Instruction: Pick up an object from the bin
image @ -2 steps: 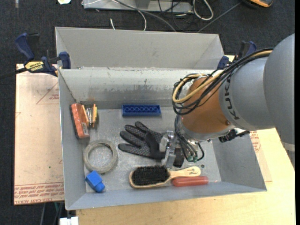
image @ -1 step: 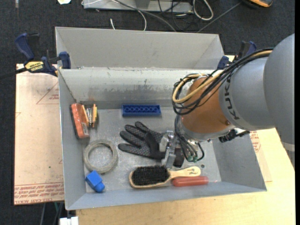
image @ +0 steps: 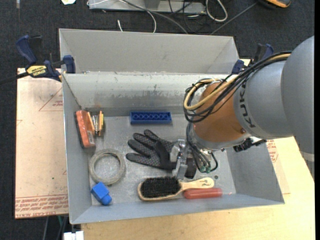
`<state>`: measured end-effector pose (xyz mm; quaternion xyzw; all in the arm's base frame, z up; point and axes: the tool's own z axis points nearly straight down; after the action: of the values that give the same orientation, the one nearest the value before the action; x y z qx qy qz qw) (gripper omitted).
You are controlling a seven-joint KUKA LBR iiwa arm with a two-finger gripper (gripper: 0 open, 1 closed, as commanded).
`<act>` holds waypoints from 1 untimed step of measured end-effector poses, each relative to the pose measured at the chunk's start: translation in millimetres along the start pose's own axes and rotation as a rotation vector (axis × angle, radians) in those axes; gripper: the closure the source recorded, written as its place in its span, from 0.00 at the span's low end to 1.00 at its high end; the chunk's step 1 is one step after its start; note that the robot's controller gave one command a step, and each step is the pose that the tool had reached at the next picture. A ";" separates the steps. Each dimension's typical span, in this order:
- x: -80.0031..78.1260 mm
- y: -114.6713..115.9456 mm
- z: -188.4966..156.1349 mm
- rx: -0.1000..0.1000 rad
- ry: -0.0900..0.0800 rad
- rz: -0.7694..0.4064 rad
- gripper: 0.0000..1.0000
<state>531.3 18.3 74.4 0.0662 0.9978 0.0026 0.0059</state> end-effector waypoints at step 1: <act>0.0 0.0 0.0 0.000 0.000 0.000 1.00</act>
Offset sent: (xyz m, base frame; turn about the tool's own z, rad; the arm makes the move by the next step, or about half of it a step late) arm -0.0182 -0.0141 0.2370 0.0175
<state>531.3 18.3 74.4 0.0662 0.9978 0.0026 0.0059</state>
